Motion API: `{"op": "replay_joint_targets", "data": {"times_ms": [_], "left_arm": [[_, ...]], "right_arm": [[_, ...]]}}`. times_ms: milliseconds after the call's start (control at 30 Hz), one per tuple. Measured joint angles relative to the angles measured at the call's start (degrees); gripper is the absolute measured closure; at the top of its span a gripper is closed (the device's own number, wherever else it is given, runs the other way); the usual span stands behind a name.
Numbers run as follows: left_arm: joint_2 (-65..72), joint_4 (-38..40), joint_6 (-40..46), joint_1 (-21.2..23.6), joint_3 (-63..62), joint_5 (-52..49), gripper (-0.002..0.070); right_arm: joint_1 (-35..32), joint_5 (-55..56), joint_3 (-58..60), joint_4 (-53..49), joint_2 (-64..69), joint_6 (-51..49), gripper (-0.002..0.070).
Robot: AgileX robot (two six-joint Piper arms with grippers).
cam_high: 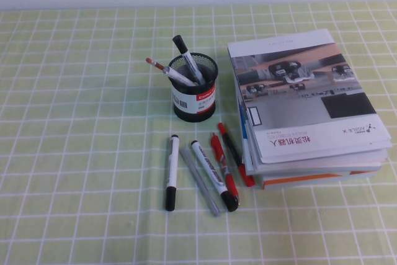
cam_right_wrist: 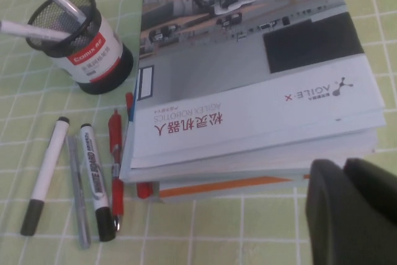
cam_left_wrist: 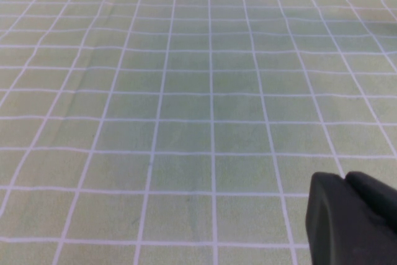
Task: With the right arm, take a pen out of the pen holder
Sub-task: 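Take a marker out of the pen holder and lay it on the table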
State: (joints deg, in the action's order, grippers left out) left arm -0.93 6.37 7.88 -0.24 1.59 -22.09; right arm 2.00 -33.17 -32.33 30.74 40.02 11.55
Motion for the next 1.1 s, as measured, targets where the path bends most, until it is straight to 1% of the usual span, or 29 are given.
{"op": "replay_joint_targets", "data": {"times_ms": [133, 233, 333, 367, 400, 500, 700, 800, 967, 1033, 1100], "left_arm": [[0.0, 0.0, 0.0, 0.0, 0.0, 0.0, 0.0680], [0.0, 0.0, 0.0, 0.0, 0.0, 0.0, 0.0680], [0.0, 0.0, 0.0, 0.0, 0.0, 0.0, 0.0680], [0.0, 0.0, 0.0, 0.0, 0.0, 0.0, 0.0680], [0.0, 0.0, 0.0, 0.0, 0.0, 0.0, 0.0680], [0.0, 0.0, 0.0, 0.0, 0.0, 0.0, 0.0680], [0.0, 0.0, 0.0, 0.0, 0.0, 0.0, 0.0680], [0.0, 0.0, 0.0, 0.0, 0.0, 0.0, 0.0680], [0.0, 0.0, 0.0, 0.0, 0.0, 0.0, 0.0680], [0.0, 0.0, 0.0, 0.0, 0.0, 0.0, 0.0680], [0.0, 0.0, 0.0, 0.0, 0.0, 0.0, 0.0680]], "right_arm": [[0.3, 1.5, -2.4, 3.2, 7.2, 4.9, 0.0688], [3.6, 4.3, -4.1, 2.8, 11.8, 5.8, 0.0688], [10.9, 8.1, -6.6, 1.4, 17.4, 6.0, 0.0689], [12.5, 9.1, -7.4, 1.1, 18.9, 6.0, 0.0688], [16.1, 10.7, -8.9, 0.4, 21.3, 6.0, 0.0688], [22.8, 13.6, -13.5, -1.1, 27.9, 6.0, 0.0688], [33.0, 16.3, -24.6, -5.4, 40.5, 6.2, 0.0688], [36.0, 18.1, -30.3, -6.6, 46.2, 6.8, 0.0688], [38.3, 21.5, -37.1, -7.0, 53.3, 10.4, 0.0687], [38.7, 23.4, -39.0, -7.0, 55.8, 11.9, 0.0672], [38.9, 26.3, -40.2, -7.1, 58.0, 13.4, 0.0642]]}}
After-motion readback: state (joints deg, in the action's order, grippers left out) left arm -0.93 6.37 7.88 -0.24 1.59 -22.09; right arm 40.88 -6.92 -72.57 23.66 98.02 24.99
